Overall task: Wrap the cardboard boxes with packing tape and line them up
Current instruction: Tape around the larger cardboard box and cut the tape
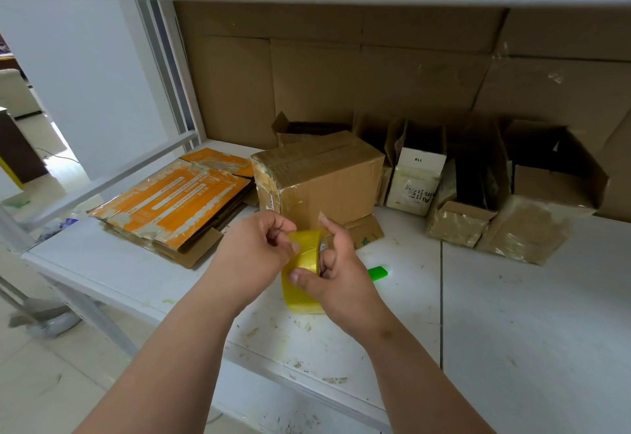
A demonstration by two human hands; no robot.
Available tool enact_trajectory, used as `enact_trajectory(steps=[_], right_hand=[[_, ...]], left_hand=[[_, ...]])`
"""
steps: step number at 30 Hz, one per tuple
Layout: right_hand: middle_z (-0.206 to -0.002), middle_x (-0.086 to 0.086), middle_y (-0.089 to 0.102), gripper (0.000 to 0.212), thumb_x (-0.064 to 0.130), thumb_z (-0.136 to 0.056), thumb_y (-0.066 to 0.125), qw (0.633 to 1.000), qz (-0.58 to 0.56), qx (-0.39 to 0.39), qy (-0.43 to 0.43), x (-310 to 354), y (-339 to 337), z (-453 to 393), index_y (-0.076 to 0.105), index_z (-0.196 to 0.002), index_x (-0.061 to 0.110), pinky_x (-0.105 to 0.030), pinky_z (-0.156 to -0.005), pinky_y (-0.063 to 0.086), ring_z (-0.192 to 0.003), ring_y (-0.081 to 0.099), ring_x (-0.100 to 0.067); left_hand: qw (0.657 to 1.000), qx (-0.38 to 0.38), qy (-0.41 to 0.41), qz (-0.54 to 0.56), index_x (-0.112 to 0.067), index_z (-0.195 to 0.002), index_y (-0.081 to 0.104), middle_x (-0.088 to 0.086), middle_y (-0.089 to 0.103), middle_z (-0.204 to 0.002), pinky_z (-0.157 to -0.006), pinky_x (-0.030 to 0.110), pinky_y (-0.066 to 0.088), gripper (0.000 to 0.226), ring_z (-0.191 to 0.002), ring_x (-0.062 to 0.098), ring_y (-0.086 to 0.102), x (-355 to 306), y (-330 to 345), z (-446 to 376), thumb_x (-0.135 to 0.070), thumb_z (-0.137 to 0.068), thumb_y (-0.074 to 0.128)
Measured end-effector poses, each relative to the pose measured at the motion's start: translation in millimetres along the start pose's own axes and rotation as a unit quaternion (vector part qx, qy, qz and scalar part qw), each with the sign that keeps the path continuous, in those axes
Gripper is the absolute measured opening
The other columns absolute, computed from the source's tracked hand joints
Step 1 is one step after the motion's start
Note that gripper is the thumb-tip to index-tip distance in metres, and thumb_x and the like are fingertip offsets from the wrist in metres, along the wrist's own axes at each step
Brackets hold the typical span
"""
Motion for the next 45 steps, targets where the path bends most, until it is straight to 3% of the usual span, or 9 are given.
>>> enact_trajectory(steps=[11, 15, 18, 22, 26, 29, 34, 36, 45], right_hand=[[-0.061, 0.019, 0.044, 0.064, 0.020, -0.088, 0.074, 1.000, -0.014, -0.020, -0.010, 2.4, -3.1, 4.5, 0.039, -0.138, 0.040, -0.013, -0.060, 0.041, -0.059, 0.046, 0.004], [-0.098, -0.015, 0.066, 0.072, 0.017, -0.084, 0.077, 0.997, -0.072, -0.007, 0.014, 0.8, -5.3, 8.5, 0.036, -0.138, 0.041, -0.023, -0.079, 0.054, -0.085, 0.066, -0.017], [-0.102, -0.020, 0.068, 0.077, 0.011, -0.084, 0.077, 0.993, -0.115, 0.005, 0.031, 6.2, -11.2, 12.5, 0.033, -0.139, 0.042, -0.031, -0.085, 0.055, -0.092, 0.068, -0.031], [-0.072, -0.006, 0.058, 0.072, 0.004, -0.087, 0.070, 0.994, -0.102, -0.035, -0.001, 18.1, -26.0, 16.2, 0.034, -0.136, 0.041, -0.018, -0.078, 0.047, -0.075, 0.060, -0.009], [-0.066, 0.001, 0.051, 0.071, 0.006, -0.087, 0.069, 0.996, -0.028, -0.090, -0.012, 23.9, -46.9, 23.7, 0.035, -0.139, 0.038, -0.011, -0.069, 0.046, -0.066, 0.053, -0.008], [-0.065, 0.003, 0.049, 0.074, 0.011, -0.085, 0.067, 0.990, 0.074, -0.117, -0.009, 28.4, -66.4, 34.2, 0.030, -0.143, 0.038, -0.023, -0.067, 0.050, -0.062, 0.052, -0.009], [-0.074, 0.005, 0.050, 0.076, 0.021, -0.084, 0.059, 0.931, 0.354, -0.089, 0.031, 30.5, -100.5, 55.3, 0.016, -0.144, 0.039, -0.032, -0.062, 0.045, -0.071, 0.056, -0.016], [-0.080, 0.004, 0.052, 0.074, 0.022, -0.085, 0.058, 0.910, 0.404, -0.072, 0.057, 25.2, -106.1, 64.3, 0.018, -0.145, 0.037, -0.036, -0.071, 0.049, -0.081, 0.059, -0.021], [-0.115, 0.012, 0.044, 0.026, 0.034, -0.089, 0.065, 0.965, 0.228, -0.098, 0.081, 6.6, -123.2, 75.6, 0.055, -0.110, 0.045, -0.033, -0.101, 0.044, -0.113, 0.050, -0.012]], left_hand=[[0.997, -0.005, 0.031, -0.074, -0.027, -0.081, 0.064, -0.009, 0.059, -0.100, -0.062, 0.011, 0.035, 0.017, -0.087, 0.001, 0.054, -1.0, 8.8, 6.2, -0.018, -0.094, 0.062], [0.994, -0.036, 0.039, -0.096, -0.031, -0.077, 0.060, -0.009, 0.063, -0.092, -0.061, 0.017, 0.037, 0.022, -0.083, 0.002, 0.056, -1.9, 8.6, 4.9, -0.018, -0.095, 0.062], [0.996, -0.044, 0.032, -0.073, -0.028, -0.077, 0.064, -0.009, 0.065, -0.088, -0.062, 0.020, 0.042, 0.020, -0.079, 0.003, 0.057, -5.5, 7.6, 4.7, -0.018, -0.095, 0.062], [0.999, -0.035, -0.009, 0.026, -0.022, -0.080, 0.071, -0.002, 0.068, -0.075, -0.056, 0.020, 0.044, 0.016, -0.059, 0.002, 0.055, -8.8, 12.8, 4.6, -0.017, -0.093, 0.065], [0.989, -0.020, -0.024, 0.143, -0.033, -0.083, 0.075, -0.010, 0.070, -0.075, -0.060, 0.017, 0.046, 0.018, -0.055, -0.004, 0.055, -13.4, 31.4, 2.4, -0.017, -0.091, 0.070], [0.988, 0.019, -0.017, 0.152, -0.031, -0.098, 0.076, -0.018, 0.067, -0.073, -0.066, 0.016, 0.044, 0.017, -0.059, -0.004, 0.054, -18.7, 53.6, 1.7, -0.017, -0.092, 0.069], [0.994, 0.088, 0.016, 0.068, -0.024, -0.119, 0.071, -0.013, 0.068, -0.104, -0.070, 0.002, 0.040, 0.025, -0.081, -0.002, 0.057, -29.0, 87.5, 6.2, -0.018, -0.097, 0.061], [0.991, 0.111, 0.012, 0.070, -0.024, -0.123, 0.069, -0.013, 0.067, -0.110, -0.077, 0.010, 0.044, 0.027, -0.087, -0.004, 0.056, -30.9, 100.2, 9.0, -0.019, -0.098, 0.059], [0.970, 0.188, 0.001, 0.156, -0.032, -0.122, 0.062, -0.015, 0.065, -0.114, -0.078, 0.010, 0.045, 0.032, -0.104, -0.003, 0.061, -34.5, 129.7, 16.4, -0.015, -0.095, 0.064]])
Point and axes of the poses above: each hand's wrist, its own z-axis away from the middle knuckle, its own y-axis out of the palm, x = y × z, the point moved 3 cm from there along -z, towards the middle knuckle
